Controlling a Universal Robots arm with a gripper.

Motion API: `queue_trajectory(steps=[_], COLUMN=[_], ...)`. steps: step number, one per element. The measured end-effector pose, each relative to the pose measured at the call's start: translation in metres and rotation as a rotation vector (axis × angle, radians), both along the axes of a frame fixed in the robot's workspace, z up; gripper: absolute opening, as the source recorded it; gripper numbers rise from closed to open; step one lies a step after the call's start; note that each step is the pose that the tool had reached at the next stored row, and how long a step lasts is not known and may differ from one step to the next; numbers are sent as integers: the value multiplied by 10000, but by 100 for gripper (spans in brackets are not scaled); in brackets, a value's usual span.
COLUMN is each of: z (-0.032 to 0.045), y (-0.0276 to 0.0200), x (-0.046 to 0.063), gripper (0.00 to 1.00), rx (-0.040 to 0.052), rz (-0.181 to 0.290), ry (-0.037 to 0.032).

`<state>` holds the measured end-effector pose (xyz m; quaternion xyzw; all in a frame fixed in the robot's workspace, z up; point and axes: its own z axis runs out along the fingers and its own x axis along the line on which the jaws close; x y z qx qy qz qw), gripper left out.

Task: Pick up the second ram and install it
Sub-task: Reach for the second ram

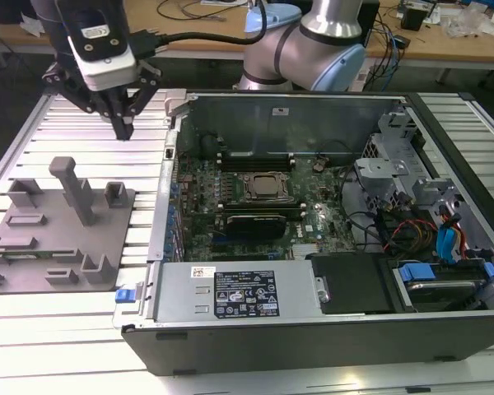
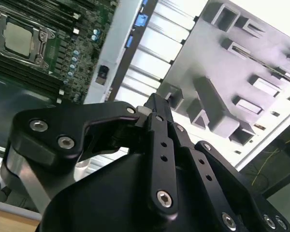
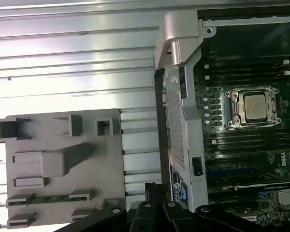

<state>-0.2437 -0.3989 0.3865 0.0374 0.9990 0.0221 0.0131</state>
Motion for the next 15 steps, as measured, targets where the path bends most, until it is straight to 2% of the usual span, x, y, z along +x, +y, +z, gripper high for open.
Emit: queue_trajectory(steps=[7,15], z=[-35,-69], y=[0,0], x=[-399,-744], gripper=[8,8], rx=[1,0], rz=[-1,1], ry=[-9,-15])
